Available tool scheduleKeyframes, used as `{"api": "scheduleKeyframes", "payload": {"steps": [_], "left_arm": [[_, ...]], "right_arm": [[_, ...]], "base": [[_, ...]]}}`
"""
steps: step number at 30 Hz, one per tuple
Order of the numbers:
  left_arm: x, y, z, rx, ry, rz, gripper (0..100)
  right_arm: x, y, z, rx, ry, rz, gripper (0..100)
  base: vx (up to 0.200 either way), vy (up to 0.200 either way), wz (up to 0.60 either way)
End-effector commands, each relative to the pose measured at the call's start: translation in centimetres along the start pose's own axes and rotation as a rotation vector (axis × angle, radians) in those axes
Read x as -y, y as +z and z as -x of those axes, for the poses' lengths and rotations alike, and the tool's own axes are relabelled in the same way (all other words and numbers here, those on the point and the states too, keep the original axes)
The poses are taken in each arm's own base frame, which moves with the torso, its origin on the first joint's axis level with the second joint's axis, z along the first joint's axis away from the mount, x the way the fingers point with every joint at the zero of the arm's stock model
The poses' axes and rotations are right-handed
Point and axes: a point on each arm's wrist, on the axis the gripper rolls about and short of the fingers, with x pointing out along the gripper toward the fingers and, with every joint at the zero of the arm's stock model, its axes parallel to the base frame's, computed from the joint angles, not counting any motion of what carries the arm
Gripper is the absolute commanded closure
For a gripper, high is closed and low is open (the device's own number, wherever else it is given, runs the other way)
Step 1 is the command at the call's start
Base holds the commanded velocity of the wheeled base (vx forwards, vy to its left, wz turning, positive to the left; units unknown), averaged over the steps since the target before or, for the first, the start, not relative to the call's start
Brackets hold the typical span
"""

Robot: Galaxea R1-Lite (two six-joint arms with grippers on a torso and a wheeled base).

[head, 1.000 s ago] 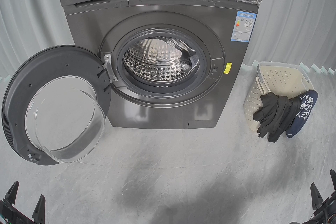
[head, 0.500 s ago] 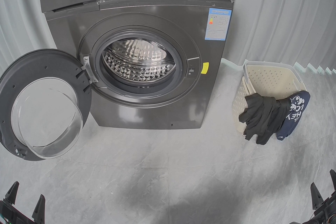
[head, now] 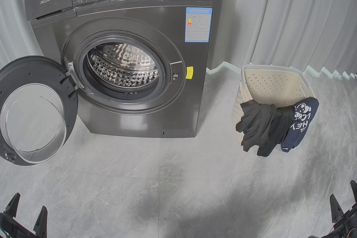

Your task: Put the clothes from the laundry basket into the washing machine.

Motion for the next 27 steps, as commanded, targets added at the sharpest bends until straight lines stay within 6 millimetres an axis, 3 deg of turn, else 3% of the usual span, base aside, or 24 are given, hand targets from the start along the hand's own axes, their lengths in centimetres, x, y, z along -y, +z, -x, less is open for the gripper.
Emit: {"api": "scheduleKeyframes", "payload": {"steps": [1, 10, 19, 27], "left_arm": [[-0.02, -0.48, -0.03, -0.005, 0.001, 0.000, 0], [-0.02, -0.46, -0.03, -0.004, 0.001, 0.001, 0], [-0.02, -0.46, -0.03, -0.004, 0.001, 0.003, 0], [-0.02, -0.46, -0.03, -0.004, 0.001, 0.003, 0]], "right_arm": [[0.00, -0.47, -0.03, -0.004, 0.001, 0.000, 0], [0.00, -0.47, -0.03, -0.004, 0.001, 0.000, 0], [0.00, -0.47, -0.03, -0.004, 0.000, 0.000, 0], [0.00, -0.47, -0.03, -0.004, 0.001, 0.000, 0]], "base": [[0.000, -0.200, 0.00], [0.000, -0.200, 0.00], [0.000, 0.000, 0.00], [0.200, 0.000, 0.00]]}}
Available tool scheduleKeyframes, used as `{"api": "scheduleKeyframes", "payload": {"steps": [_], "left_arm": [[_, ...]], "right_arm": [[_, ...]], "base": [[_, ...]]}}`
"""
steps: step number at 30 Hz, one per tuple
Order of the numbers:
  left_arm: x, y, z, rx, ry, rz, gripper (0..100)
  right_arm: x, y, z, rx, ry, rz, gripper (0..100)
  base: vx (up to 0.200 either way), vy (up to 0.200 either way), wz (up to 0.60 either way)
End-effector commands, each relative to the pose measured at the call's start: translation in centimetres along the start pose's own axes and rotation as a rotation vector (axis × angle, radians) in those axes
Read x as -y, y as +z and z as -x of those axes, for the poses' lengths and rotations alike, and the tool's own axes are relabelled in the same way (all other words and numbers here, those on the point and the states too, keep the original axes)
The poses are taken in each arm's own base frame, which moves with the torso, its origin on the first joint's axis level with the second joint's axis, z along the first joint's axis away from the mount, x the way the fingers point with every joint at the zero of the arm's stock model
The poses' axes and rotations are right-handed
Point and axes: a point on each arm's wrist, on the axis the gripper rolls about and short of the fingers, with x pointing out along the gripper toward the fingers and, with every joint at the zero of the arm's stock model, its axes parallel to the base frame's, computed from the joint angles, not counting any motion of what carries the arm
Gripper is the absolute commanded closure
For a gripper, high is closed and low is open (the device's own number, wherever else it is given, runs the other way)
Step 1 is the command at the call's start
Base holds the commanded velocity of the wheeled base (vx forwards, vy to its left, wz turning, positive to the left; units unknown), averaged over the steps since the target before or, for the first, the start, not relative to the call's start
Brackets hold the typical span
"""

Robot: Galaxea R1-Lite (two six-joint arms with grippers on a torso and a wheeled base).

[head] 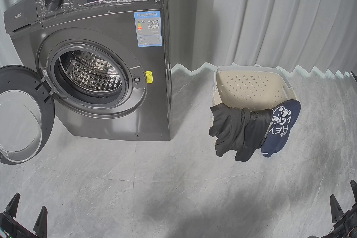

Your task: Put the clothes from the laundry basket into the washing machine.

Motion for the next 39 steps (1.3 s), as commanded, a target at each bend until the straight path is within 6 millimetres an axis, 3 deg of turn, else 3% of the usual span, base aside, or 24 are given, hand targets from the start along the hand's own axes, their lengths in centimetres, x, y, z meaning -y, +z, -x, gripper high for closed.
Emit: {"api": "scheduleKeyframes", "payload": {"steps": [1, 16, 39], "left_arm": [[-0.02, -0.49, -0.03, -0.006, 0.001, 0.001, 0], [-0.02, -0.49, -0.03, -0.006, 0.001, 0.000, 0], [-0.02, -0.49, -0.03, -0.006, 0.003, 0.001, 0]], "right_arm": [[0.00, -0.48, -0.02, -0.003, 0.000, 0.000, 0], [0.00, -0.48, -0.02, -0.003, 0.002, 0.000, 0], [0.00, -0.48, -0.02, -0.003, 0.002, 0.000, 0]], "base": [[0.200, 0.000, 0.00], [0.000, 0.000, 0.00], [0.000, -0.183, 0.00]]}}
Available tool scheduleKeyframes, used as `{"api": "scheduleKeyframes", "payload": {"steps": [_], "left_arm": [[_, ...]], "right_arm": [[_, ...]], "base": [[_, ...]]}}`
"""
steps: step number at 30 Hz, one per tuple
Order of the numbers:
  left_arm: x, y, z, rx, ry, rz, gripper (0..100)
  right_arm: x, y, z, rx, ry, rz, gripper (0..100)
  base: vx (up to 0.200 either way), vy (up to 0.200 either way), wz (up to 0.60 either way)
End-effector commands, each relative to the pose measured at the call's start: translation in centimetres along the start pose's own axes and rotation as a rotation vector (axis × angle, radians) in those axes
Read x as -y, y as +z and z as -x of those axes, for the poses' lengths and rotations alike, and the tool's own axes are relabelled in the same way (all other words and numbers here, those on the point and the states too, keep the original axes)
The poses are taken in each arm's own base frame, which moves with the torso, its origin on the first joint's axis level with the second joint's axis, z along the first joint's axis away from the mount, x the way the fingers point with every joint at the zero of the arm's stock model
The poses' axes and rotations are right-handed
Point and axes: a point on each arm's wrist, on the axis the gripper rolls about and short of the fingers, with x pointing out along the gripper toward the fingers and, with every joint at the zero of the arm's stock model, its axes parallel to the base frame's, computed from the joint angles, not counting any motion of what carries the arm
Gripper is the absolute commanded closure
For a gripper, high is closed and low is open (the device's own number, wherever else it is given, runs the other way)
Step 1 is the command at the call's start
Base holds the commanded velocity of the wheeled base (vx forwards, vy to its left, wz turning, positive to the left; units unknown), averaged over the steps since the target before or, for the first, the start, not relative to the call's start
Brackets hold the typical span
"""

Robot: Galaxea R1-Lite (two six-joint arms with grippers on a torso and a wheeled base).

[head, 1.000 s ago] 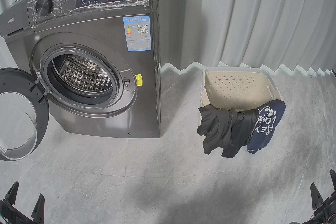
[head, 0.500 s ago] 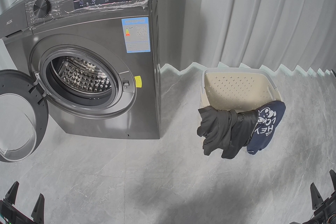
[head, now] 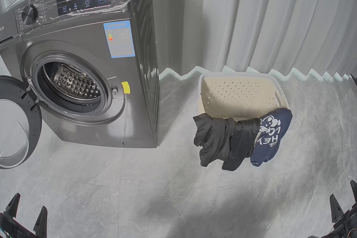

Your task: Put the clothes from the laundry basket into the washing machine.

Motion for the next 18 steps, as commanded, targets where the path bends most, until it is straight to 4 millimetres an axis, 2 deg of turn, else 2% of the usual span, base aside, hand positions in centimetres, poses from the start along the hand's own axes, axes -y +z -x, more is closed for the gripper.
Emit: {"api": "scheduleKeyframes", "payload": {"steps": [1, 13, 18], "left_arm": [[-0.02, -0.47, -0.03, -0.005, 0.000, 0.001, 0], [-0.03, -0.47, -0.03, -0.004, 0.002, 0.001, 0], [-0.02, -0.47, -0.03, -0.005, 0.000, 0.001, 0]], "right_arm": [[0.00, -0.48, 0.00, -0.001, 0.001, 0.000, 0], [0.00, -0.48, 0.00, -0.001, 0.001, 0.000, 0], [0.00, -0.48, 0.00, -0.001, 0.001, 0.000, 0]], "base": [[0.000, 0.000, 0.00], [0.000, 0.000, 0.00], [0.000, -0.200, 0.00]]}}
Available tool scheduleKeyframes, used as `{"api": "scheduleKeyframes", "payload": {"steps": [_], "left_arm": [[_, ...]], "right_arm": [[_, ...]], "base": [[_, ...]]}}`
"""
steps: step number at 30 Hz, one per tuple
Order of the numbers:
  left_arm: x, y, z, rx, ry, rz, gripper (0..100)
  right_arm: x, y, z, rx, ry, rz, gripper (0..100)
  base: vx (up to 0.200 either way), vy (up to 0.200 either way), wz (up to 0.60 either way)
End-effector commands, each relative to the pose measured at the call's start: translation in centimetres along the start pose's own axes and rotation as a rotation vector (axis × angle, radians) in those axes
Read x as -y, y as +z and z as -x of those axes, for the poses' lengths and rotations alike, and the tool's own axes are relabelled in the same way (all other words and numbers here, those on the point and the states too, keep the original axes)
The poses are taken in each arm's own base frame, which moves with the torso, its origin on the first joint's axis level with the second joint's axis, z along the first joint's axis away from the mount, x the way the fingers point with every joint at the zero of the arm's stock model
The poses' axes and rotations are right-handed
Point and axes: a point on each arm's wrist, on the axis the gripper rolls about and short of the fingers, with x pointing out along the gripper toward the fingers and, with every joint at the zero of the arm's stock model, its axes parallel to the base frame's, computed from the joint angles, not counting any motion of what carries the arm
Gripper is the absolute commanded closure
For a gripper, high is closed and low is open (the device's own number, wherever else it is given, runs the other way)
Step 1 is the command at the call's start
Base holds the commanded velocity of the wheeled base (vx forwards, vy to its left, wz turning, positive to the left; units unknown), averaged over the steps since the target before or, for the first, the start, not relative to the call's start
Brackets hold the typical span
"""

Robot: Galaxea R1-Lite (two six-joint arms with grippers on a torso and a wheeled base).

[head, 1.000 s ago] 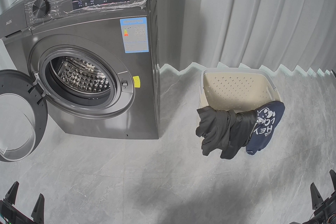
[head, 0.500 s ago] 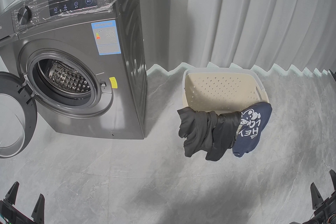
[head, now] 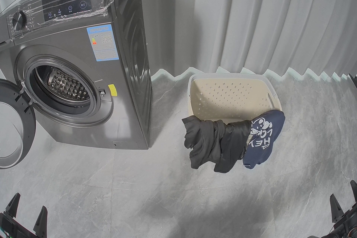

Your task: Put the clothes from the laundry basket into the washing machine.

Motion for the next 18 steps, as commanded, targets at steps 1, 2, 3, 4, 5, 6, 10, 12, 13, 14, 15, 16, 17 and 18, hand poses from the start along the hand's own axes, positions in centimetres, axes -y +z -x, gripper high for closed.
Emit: {"api": "scheduleKeyframes", "payload": {"steps": [1, 2, 3, 4, 5, 6, 10, 12, 13, 14, 15, 16, 17, 18], "left_arm": [[-0.02, -0.48, -0.03, -0.005, 0.001, 0.001, 0], [-0.02, -0.48, -0.03, -0.005, 0.000, 0.001, 0], [-0.02, -0.48, -0.03, -0.005, 0.000, 0.001, 0], [-0.02, -0.48, -0.03, -0.005, 0.000, 0.001, 0], [-0.02, -0.48, -0.03, -0.005, 0.000, 0.001, 0], [-0.02, -0.43, -0.02, -0.003, 0.000, 0.001, 0], [-0.02, -0.43, -0.02, -0.003, 0.000, 0.001, 0], [-0.02, -0.43, -0.02, -0.003, 0.000, 0.001, 0], [-0.02, -0.43, -0.02, -0.003, 0.001, 0.002, 0], [-0.02, -0.43, -0.02, -0.003, 0.001, 0.002, 0], [-0.02, -0.43, -0.02, -0.003, 0.001, 0.002, 0], [-0.02, -0.43, -0.02, -0.003, 0.000, 0.002, 0], [-0.02, -0.43, -0.02, -0.003, 0.001, 0.002, 0], [-0.02, -0.43, -0.02, -0.003, 0.001, 0.002, 0]], "right_arm": [[0.00, -0.48, 0.00, 0.000, 0.001, 0.000, 0], [0.00, -0.48, 0.00, 0.000, 0.001, 0.000, 0], [0.00, -0.48, 0.00, 0.000, 0.001, 0.000, 0], [0.00, -0.48, 0.00, 0.000, 0.001, 0.000, 0], [0.00, -0.48, 0.00, 0.000, 0.001, 0.000, 0], [0.00, -0.48, 0.00, 0.000, 0.000, 0.000, 0], [0.00, -0.48, 0.00, 0.000, 0.000, 0.000, 0], [0.00, -0.48, 0.00, 0.000, 0.000, 0.000, 0], [0.00, -0.48, 0.00, 0.000, 0.000, 0.000, 0], [0.00, -0.48, 0.00, 0.000, 0.001, 0.000, 0], [0.00, -0.48, 0.00, 0.000, 0.000, 0.000, 0], [0.00, -0.48, 0.00, 0.000, 0.000, 0.000, 0], [0.00, -0.48, 0.00, 0.000, 0.001, 0.000, 0], [0.00, -0.48, 0.00, 0.000, 0.001, 0.000, 0]], "base": [[0.000, -0.200, 0.00], [0.000, -0.200, 0.00], [0.000, -0.200, 0.00], [0.000, -0.200, 0.00], [0.000, -0.200, 0.00], [0.000, -0.200, 0.00], [0.000, -0.200, 0.00], [0.000, -0.200, 0.00], [0.000, -0.200, 0.00], [0.000, 0.000, 0.00], [0.000, 0.000, 0.00], [0.000, 0.000, 0.00], [0.000, 0.000, 0.00], [0.000, 0.000, 0.00]]}}
